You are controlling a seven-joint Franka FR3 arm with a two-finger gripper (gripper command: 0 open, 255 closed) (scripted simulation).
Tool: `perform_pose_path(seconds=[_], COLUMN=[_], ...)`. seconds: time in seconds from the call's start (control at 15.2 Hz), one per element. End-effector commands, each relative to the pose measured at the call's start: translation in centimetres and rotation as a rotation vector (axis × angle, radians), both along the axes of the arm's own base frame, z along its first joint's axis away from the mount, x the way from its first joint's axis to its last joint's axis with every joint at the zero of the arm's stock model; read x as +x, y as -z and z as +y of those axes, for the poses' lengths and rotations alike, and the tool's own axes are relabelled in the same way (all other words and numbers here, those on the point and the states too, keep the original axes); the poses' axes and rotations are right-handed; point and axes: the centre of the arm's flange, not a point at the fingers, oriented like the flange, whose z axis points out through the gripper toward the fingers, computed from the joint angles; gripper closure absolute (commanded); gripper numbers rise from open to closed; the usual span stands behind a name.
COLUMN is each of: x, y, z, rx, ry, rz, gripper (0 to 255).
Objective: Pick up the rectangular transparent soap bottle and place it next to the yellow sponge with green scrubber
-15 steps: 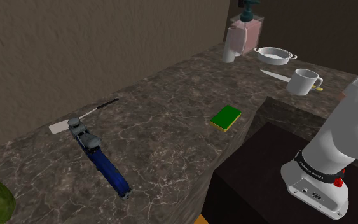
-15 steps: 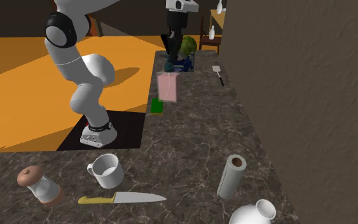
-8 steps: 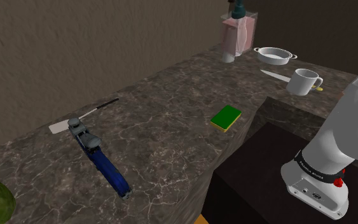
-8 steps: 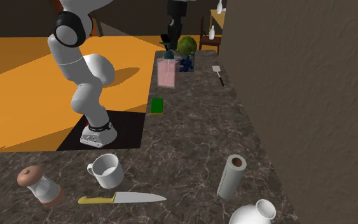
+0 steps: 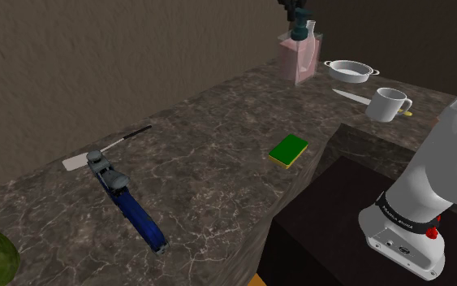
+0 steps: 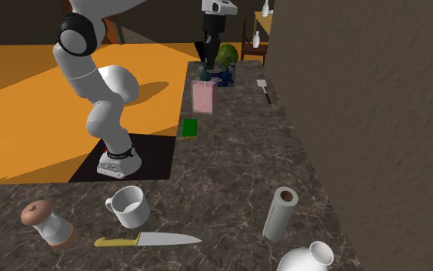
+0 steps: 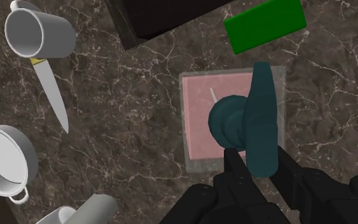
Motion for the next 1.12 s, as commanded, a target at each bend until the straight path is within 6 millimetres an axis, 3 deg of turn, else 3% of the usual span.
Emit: perform_pose_path(seconds=[0.0, 1.06], x=[0.0, 0.0], y=[1.0, 9.5], z=[0.0, 0.0], rx=[0.000, 0.000], ry=[0.000, 0.000], rz=[-0.001, -0.001], gripper=[255, 255])
